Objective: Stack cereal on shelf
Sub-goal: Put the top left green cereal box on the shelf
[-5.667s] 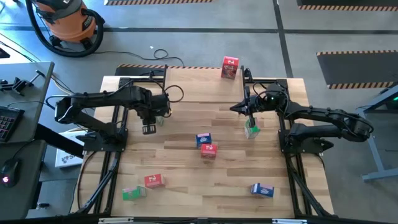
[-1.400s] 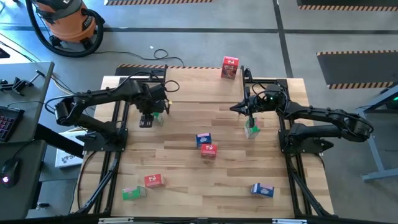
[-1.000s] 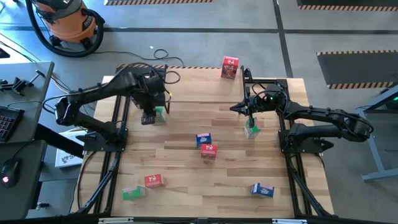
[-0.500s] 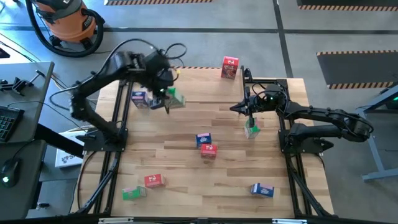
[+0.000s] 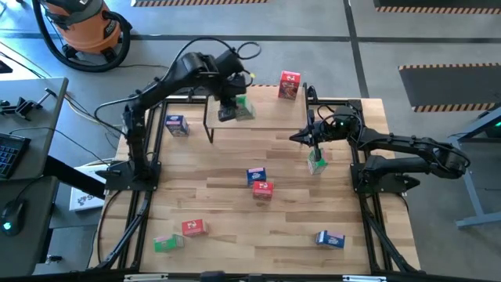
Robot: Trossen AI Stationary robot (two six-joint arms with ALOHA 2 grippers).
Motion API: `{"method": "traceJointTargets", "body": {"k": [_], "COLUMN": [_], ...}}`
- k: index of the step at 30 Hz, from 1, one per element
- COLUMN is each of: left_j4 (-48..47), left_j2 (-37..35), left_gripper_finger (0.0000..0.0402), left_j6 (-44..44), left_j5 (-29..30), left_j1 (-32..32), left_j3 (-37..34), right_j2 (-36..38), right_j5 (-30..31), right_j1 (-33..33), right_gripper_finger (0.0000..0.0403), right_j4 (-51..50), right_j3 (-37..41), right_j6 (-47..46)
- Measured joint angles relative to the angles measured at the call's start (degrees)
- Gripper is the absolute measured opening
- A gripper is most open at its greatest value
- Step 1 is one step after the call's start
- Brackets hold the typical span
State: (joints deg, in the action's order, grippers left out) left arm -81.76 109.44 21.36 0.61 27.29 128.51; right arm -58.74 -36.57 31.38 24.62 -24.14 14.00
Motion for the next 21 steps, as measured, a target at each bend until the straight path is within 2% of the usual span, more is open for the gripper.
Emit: {"method": "traceJointTargets", "body": {"k": [3, 6, 14, 21], "left_j4": [-0.28, -0.29, 1.08, 2.54], "left_j2": [3.98, 7.08, 7.98, 7.14], "left_gripper_finger": [0.0165, 0.0165, 0.0167, 0.0192], "left_j6": [1.34, 2.47, 3.45, 3.18], "left_j5": [2.93, 2.54, 1.64, 1.61], "left_j1": [0.18, 0.19, 0.14, -0.46], "left_j3": [4.01, 6.4, 6.09, 6.05], "right_j2": [0.0, 0.0, 0.0, 0.0], "right_j5": [-0.2, -0.32, -0.35, -0.35], "right_j1": [0.0, 0.02, 0.01, 0.0], "right_gripper_finger": [0.0, 0.0, 0.0, 0.0], "right_j4": [0.01, 0.0, 0.02, 0.02], "right_j3": [0.0, 0.0, 0.0, 0.0], "right_j6": [0.0, 0.0, 0.08, 0.22]}}
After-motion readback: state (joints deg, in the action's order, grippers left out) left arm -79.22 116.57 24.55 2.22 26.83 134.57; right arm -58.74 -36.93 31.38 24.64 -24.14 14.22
